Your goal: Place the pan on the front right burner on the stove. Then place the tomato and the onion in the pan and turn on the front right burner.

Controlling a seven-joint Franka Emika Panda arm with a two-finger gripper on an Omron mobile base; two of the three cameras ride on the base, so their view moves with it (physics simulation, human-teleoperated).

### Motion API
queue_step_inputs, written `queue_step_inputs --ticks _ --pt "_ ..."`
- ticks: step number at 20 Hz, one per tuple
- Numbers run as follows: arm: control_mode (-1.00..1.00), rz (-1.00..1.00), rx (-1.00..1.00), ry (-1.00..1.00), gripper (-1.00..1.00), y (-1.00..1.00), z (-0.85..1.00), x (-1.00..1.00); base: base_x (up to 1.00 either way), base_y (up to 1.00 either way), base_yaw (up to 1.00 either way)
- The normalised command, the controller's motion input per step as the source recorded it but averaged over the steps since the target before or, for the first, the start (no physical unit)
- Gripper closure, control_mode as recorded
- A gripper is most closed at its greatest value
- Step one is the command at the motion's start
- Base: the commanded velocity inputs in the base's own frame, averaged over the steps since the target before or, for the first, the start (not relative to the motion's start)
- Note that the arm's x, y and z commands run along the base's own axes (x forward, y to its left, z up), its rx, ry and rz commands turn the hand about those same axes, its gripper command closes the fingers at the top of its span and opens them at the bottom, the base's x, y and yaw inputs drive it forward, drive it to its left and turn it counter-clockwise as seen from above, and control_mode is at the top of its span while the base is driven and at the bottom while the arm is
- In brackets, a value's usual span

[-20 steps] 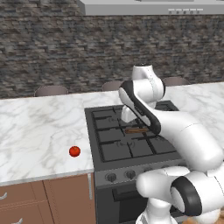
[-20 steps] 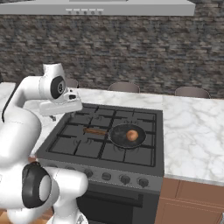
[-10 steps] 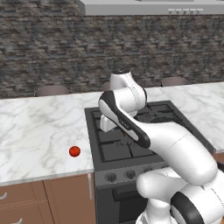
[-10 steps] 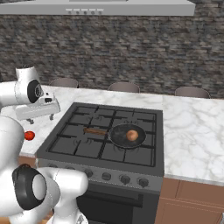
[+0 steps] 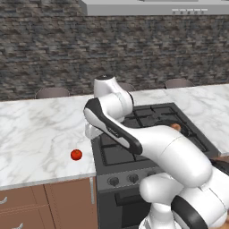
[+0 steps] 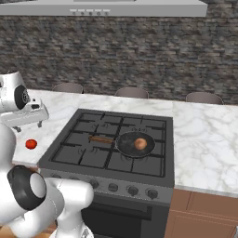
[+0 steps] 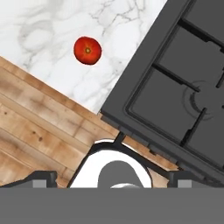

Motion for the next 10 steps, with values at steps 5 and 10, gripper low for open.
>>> queue_step_inputs --ticks 5,10 --pt "-1.0 0.06 0.0 0.0 -1.0 0.24 -0.28 0.0 0.0 0.0 0.0" --pt "-1.0 0.07 0.01 0.0 -1.0 0.14 -0.43 0.0 0.0 0.0 0.0"
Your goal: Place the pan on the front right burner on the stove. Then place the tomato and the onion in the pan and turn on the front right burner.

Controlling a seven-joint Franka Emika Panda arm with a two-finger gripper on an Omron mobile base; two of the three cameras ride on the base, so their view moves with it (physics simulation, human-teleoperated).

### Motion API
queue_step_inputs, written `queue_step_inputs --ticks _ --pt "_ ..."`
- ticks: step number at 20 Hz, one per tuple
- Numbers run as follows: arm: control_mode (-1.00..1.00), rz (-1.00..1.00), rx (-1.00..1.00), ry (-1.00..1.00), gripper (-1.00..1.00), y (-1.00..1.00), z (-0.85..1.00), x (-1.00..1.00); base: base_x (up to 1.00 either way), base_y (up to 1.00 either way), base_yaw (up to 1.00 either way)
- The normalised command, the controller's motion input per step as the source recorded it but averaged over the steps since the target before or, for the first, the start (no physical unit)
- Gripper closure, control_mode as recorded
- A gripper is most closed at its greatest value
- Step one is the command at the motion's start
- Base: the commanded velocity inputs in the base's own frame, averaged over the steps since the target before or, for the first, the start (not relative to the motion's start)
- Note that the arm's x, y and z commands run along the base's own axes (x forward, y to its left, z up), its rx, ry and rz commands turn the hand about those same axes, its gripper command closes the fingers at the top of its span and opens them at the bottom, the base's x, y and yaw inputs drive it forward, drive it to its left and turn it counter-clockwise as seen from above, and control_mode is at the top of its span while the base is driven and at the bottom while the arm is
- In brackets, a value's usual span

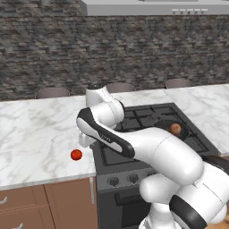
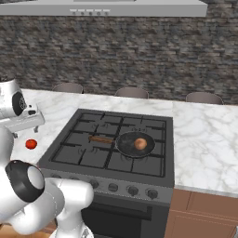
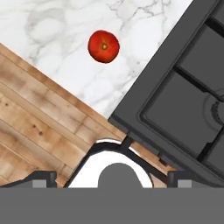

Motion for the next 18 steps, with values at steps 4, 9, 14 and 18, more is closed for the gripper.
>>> queue_step_inputs --ticks 4,9,14,18 --pt "-1.0 0.08 0.03 0.0 -1.0 0.13 -0.38 0.02 0.0 0.0 0.0" --pt "-1.0 0.08 0.03 0.0 -1.0 0.21 -0.34 0.13 0.0 0.0 0.0" --pt "-1.0 0.08 0.04 0.0 -1.0 0.25 -0.25 0.24 0.0 0.0 0.0" --pt "-1.0 0.07 0.03 0.0 -1.0 0.27 -0.23 0.29 0.0 0.0 0.0"
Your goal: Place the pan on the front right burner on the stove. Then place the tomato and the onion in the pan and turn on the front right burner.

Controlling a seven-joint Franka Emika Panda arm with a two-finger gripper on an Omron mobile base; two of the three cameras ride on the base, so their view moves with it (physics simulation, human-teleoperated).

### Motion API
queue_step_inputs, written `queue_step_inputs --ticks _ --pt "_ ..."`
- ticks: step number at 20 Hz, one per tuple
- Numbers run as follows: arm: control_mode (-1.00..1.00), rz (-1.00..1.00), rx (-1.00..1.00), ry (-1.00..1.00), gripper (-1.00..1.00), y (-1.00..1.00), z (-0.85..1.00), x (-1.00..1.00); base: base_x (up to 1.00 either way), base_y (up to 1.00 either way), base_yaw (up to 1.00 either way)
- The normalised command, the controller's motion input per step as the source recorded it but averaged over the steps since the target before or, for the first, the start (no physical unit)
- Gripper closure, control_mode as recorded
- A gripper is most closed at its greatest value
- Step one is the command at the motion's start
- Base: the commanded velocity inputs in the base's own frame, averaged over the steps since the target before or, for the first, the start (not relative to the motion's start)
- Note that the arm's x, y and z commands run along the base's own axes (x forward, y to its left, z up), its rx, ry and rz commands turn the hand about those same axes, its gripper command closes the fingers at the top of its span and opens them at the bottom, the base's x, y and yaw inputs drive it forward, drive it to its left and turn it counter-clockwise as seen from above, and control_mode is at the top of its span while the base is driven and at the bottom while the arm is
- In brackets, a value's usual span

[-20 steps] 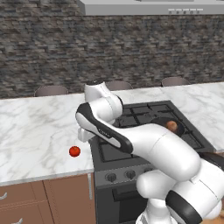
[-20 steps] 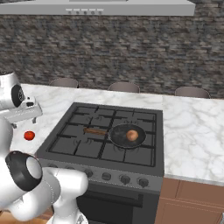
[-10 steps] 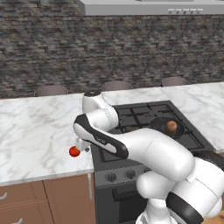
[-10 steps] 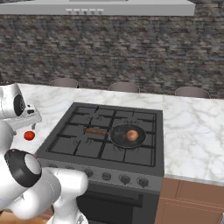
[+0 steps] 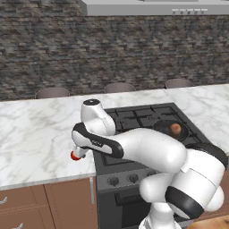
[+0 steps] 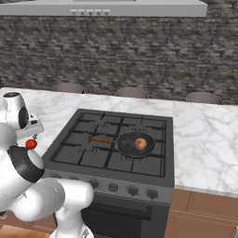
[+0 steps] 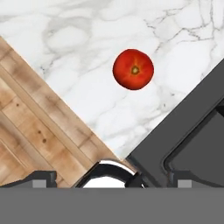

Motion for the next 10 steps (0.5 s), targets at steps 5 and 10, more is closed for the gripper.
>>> queue_step_inputs --ticks 5,10 --pt "-1.0 0.04 0.01 0.01 -1.0 0.24 -0.18 0.27 0.0 0.0 0.0" --pt "-1.0 0.0 0.0 0.01 -1.0 0.12 -0.13 0.16 0.0 0.0 0.0"
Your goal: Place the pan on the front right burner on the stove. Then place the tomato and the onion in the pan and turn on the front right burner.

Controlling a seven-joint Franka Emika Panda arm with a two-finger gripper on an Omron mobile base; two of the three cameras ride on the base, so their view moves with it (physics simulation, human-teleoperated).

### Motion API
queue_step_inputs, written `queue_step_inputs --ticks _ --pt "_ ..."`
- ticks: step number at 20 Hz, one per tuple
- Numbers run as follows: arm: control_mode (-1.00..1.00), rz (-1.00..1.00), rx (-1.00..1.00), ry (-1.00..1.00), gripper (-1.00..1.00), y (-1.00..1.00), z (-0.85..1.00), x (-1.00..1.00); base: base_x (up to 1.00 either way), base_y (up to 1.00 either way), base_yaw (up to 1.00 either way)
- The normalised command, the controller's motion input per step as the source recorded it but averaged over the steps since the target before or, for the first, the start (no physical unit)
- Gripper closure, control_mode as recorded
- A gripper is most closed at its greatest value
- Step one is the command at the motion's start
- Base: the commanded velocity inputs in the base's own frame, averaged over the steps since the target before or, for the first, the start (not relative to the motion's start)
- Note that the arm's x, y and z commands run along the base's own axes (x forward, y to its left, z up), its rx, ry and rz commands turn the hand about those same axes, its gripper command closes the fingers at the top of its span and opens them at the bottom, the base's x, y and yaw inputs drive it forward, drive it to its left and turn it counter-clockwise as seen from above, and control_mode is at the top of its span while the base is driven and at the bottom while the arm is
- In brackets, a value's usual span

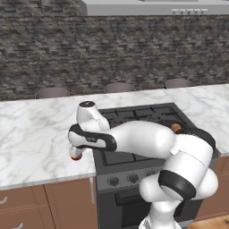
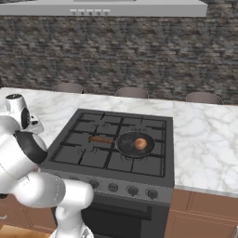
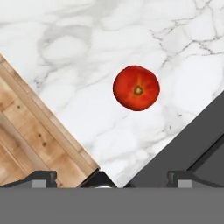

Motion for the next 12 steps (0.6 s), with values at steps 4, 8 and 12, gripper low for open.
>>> queue_step_inputs --ticks 4,8,12 --pt "-1.0 0.0 0.0 0.04 -1.0 0.06 -0.19 0.19 0.0 0.0 0.0" --pt "-1.0 0.0 0.0 0.05 -1.0 0.0 -0.24 0.24 0.0 0.0 0.0" --pt "-1.0 0.0 0.0 0.04 -1.0 0.04 -0.21 0.27 0.0 0.0 0.0"
